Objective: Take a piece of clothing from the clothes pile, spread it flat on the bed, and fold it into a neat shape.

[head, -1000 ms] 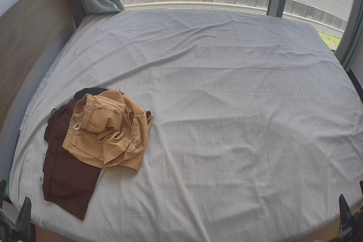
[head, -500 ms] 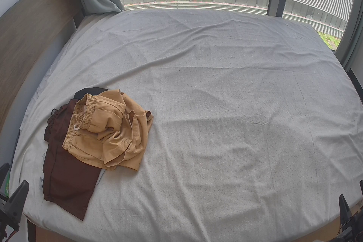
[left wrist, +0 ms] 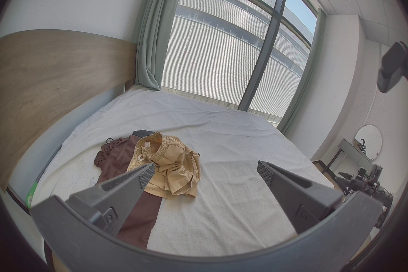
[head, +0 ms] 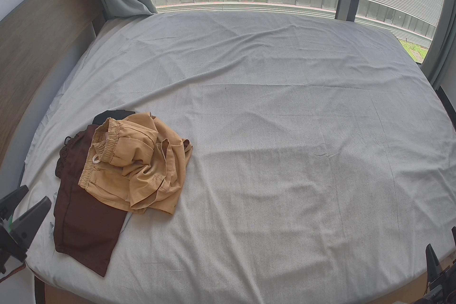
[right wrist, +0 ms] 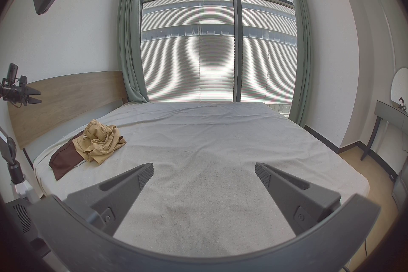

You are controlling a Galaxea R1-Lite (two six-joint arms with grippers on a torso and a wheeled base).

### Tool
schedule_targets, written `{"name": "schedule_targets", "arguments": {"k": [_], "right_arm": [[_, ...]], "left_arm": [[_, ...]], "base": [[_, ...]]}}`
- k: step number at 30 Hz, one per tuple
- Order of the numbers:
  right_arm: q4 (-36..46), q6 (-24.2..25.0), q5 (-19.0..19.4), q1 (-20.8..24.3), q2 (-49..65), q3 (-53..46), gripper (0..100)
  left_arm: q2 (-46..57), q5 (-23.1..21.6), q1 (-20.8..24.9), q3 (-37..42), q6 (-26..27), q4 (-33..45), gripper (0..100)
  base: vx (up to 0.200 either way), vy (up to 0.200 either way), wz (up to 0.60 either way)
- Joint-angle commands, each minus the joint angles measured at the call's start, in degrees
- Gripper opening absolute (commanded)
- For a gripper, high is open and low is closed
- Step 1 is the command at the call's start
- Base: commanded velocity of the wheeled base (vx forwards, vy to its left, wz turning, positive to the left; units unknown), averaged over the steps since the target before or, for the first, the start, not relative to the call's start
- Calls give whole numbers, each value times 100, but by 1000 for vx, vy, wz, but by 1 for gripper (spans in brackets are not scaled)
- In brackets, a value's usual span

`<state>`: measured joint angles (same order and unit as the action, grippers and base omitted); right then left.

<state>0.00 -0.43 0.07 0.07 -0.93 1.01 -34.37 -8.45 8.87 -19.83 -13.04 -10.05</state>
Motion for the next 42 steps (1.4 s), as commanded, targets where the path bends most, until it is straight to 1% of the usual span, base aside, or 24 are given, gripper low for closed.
{"name": "schedule_targets", "arguments": {"k": [1, 5, 8, 11, 14, 17, 19, 20, 21, 22, 25, 29, 36, 42], "right_arm": [[0, -1, 1, 1, 93, -101, 100], [0, -10, 1, 1, 93, -101, 100], [0, -10, 1, 1, 93, -101, 100], [0, -10, 1, 1, 93, -101, 100], [0, -1, 1, 1, 93, -101, 100], [0, -10, 1, 1, 93, -101, 100], [0, -1, 1, 1, 93, -101, 100], [0, -1, 1, 1, 93, -101, 100], [0, -1, 1, 1, 93, -101, 100], [0, -1, 1, 1, 93, -101, 100], [0, -1, 1, 1, 93, -101, 100], [0, -1, 1, 1, 93, -101, 100], [0, -1, 1, 1, 93, -101, 100], [0, -1, 1, 1, 93, -101, 100]], "left_arm": [[-1055, -25, -26, -20, -40, -393, 100], [-1521, -25, -26, -56, -32, -665, 100], [-2048, -52, -44, -73, -32, -1140, 100], [-2320, -271, -61, -73, -40, -1404, 100], [-2540, -403, -96, -126, -32, -1500, 100], [-2856, -623, -369, -223, -14, -1544, 100], [-3059, -957, -668, -293, 21, -1588, 100], [-3120, -1062, -764, -319, 12, -1606, 100], [-3120, -1062, -764, -319, 12, -1606, 100], [-3296, -1282, -975, -407, 21, -1659, 100], [-3489, -1511, -1204, -486, 39, -1746, 100], [-3735, -1651, -1283, -548, 39, -1922, 100], [-4140, -1678, -1318, -732, 30, -2063, 100], [-4535, -2003, -1511, -970, 39, -2204, 100]], "base": [[0, 0, 0], [0, 0, 0], [0, 0, 0], [0, 0, 0], [0, 0, 0], [0, 0, 0], [0, 0, 0], [0, 0, 0], [0, 0, 0], [0, 0, 0], [0, 0, 0], [0, 0, 0], [0, 0, 0], [0, 0, 0]]}}
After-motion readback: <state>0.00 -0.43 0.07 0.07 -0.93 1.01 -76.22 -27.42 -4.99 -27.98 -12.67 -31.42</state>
